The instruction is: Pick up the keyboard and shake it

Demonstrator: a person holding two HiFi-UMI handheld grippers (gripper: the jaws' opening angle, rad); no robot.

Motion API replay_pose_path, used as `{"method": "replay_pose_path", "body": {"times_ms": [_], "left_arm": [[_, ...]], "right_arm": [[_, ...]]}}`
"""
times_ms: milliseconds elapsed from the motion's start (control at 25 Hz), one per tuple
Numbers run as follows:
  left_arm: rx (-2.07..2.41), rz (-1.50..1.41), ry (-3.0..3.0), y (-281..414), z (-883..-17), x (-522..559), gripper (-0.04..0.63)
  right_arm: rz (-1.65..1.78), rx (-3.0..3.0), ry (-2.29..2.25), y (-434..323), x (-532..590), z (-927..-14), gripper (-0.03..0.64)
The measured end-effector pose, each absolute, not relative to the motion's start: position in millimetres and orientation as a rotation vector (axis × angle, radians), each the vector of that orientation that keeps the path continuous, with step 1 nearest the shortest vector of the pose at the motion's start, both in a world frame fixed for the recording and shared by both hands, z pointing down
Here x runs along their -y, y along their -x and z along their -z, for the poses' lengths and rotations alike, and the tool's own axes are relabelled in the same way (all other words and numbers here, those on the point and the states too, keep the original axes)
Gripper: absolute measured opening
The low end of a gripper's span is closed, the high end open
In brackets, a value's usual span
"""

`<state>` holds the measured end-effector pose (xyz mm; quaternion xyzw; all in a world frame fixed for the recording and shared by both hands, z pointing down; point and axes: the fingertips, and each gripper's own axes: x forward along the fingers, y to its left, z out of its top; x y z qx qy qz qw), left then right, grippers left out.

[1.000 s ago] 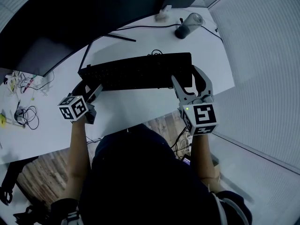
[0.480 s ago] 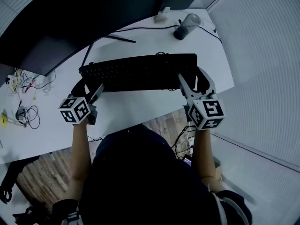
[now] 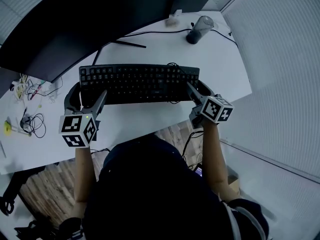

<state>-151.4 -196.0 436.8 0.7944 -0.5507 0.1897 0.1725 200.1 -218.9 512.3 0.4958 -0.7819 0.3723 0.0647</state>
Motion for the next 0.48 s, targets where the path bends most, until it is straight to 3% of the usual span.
{"method": "replay_pose_path", "body": {"times_ms": [480], "left_arm": [[1.665,-0.64,-2.347,146,-383,178,0.416]], "right_arm": [[-1.617,2.342,-1.278,-162,209,-579,0.285]]}}
